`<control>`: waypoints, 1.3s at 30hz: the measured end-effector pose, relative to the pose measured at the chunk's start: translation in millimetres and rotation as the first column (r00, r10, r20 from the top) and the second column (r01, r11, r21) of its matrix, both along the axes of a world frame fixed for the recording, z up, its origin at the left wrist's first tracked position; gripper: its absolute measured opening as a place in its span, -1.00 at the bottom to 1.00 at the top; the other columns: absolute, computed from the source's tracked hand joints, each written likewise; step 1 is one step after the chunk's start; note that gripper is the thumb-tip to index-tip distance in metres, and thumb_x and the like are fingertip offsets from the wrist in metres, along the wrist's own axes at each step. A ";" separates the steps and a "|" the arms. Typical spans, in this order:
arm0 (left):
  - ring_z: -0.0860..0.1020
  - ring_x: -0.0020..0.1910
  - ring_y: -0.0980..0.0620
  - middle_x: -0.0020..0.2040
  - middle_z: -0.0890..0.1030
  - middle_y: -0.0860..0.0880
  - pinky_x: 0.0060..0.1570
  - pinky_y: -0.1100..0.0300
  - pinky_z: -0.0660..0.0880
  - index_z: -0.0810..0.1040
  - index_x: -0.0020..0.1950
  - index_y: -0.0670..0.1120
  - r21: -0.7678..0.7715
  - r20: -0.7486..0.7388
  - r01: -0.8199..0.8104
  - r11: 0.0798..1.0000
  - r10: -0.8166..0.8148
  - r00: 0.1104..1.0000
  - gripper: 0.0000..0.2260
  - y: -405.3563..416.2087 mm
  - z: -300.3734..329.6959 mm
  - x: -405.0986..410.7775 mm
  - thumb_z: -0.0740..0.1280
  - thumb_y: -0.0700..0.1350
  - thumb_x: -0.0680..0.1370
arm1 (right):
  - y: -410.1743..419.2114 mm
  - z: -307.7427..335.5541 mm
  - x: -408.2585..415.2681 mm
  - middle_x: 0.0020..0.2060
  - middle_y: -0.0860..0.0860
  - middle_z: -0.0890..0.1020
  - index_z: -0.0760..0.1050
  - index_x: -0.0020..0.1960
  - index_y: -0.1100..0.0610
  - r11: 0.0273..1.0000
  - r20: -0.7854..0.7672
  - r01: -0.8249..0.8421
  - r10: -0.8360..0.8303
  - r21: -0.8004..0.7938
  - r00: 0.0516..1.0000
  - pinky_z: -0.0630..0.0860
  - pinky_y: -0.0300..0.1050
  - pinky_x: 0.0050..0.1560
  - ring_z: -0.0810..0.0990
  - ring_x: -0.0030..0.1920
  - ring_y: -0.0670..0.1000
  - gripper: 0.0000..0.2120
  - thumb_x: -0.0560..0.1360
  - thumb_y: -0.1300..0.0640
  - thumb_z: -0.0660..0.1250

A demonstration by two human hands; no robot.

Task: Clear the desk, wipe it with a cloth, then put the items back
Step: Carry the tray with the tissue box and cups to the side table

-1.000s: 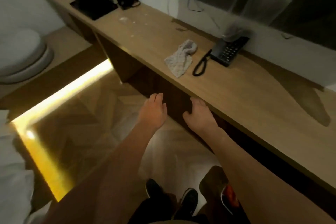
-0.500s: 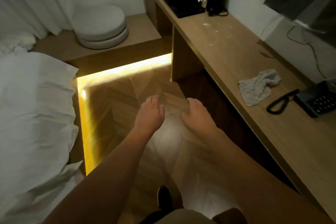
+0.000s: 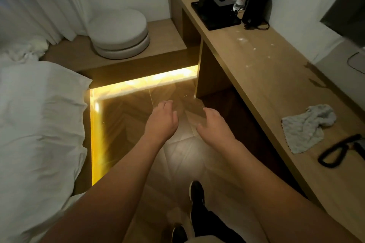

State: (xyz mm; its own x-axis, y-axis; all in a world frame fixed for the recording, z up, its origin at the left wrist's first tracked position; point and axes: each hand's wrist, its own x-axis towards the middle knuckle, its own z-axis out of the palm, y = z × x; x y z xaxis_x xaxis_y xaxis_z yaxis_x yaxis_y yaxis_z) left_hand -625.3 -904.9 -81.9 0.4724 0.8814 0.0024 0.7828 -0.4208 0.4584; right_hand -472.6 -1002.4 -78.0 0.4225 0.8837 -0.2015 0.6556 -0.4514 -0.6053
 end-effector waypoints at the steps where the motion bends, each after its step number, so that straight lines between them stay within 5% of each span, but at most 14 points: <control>1: 0.43 0.38 -0.08 0.43 0.43 -0.13 0.35 0.05 0.38 0.34 0.51 -0.14 0.001 -0.006 -0.010 1.000 0.010 1.000 -0.59 14.5 1.5 7.4 0.15 -0.04 0.68 | 15.4 0.6 8.6 0.47 -0.04 0.32 0.22 0.52 -0.02 1.000 -0.015 -0.012 0.012 0.004 1.000 0.42 0.00 0.35 0.37 0.44 0.04 -0.41 0.54 0.06 0.32; 4: 0.45 0.35 -0.10 0.41 0.45 -0.14 0.33 0.03 0.40 0.36 0.50 -0.15 0.009 -0.033 -0.034 0.999 0.035 0.999 -0.59 58.6 12.1 29.0 0.16 -0.04 0.67 | 63.1 10.7 36.0 0.34 -0.05 0.42 0.33 0.43 -0.04 0.998 -0.067 -0.026 0.030 0.065 0.997 0.49 -0.06 0.25 0.47 0.33 0.02 -0.51 0.53 0.08 0.35; 8: 0.46 0.32 -0.13 0.36 0.48 -0.16 0.29 0.01 0.41 0.39 0.46 -0.17 0.034 -0.044 -0.077 0.996 0.079 0.996 -0.62 119.2 25.6 49.0 0.15 -0.05 0.67 | 122.9 23.8 61.2 0.49 0.00 0.31 0.22 0.53 0.02 0.997 -0.055 -0.043 0.046 0.061 0.997 0.40 0.02 0.36 0.36 0.45 0.06 -0.41 0.55 0.11 0.34; 17: 0.40 0.40 -0.15 0.46 0.41 -0.16 0.36 -0.02 0.36 0.35 0.50 -0.15 -0.008 0.001 -0.153 0.988 0.153 0.988 -0.60 253.7 22.9 61.3 0.16 -0.08 0.67 | 264.8 23.8 82.6 0.47 0.02 0.34 0.25 0.51 0.04 0.993 -0.034 -0.093 0.095 0.067 0.995 0.40 -0.10 0.26 0.40 0.41 0.05 -0.43 0.55 0.10 0.33; 39: 0.44 0.37 -0.14 0.41 0.44 -0.16 0.35 -0.02 0.37 0.36 0.49 -0.15 0.018 0.006 -0.109 0.994 0.108 0.994 -0.61 667.9 22.9 150.2 0.15 -0.06 0.68 | 670.9 27.3 168.4 0.51 0.00 0.29 0.22 0.54 0.02 0.996 -0.032 -0.090 0.090 0.028 0.995 0.38 -0.04 0.34 0.34 0.47 0.06 -0.42 0.56 0.07 0.33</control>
State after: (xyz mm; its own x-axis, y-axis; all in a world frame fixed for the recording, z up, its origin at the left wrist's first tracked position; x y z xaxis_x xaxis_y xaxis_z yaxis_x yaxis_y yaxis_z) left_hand -475.1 -237.0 -59.1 0.3739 0.9272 0.0213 0.8222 -0.3420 0.4549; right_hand -304.2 -331.5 -50.7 0.3345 0.9231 -0.1898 0.6720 -0.3748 -0.6387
